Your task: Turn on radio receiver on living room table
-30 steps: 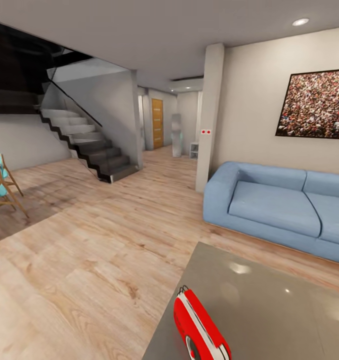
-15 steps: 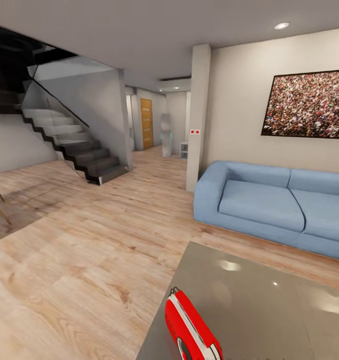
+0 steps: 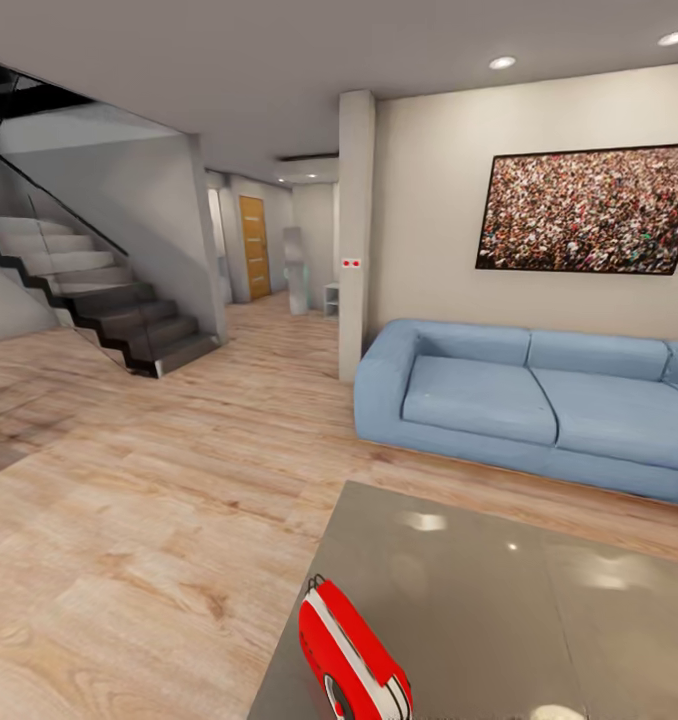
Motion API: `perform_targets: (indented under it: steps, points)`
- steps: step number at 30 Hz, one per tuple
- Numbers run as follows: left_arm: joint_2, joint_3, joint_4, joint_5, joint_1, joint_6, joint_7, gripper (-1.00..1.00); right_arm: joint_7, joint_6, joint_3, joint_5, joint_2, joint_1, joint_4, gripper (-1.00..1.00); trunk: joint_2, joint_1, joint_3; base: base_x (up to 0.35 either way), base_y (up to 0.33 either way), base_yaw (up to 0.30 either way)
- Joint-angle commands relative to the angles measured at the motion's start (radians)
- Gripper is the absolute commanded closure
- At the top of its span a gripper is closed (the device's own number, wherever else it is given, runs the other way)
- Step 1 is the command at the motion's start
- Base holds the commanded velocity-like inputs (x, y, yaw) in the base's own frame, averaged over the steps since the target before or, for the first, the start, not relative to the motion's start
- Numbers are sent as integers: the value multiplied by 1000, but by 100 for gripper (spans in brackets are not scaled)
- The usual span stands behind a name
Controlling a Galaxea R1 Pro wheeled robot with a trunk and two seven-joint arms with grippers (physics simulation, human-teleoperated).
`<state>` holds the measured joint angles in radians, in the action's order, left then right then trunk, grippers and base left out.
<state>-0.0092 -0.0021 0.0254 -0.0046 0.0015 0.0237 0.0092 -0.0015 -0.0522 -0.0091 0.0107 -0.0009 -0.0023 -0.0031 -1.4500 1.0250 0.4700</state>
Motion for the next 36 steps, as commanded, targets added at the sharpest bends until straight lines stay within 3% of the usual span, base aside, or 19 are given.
perform_targets:
  steps: [1, 36]
  points:
    - [0, 0, 0, 0, 0, 0, 0, -100, 0, 0, 0, 0, 0, 0, 0, -100, 0, 0, 0, 0, 0, -233]
    - [-3, 7, -1, 1, 0, -2, 2, -100, 0, 2, 4, -6, -2, 0, 0, -100, 0, 0, 0, 0, 0, -20]
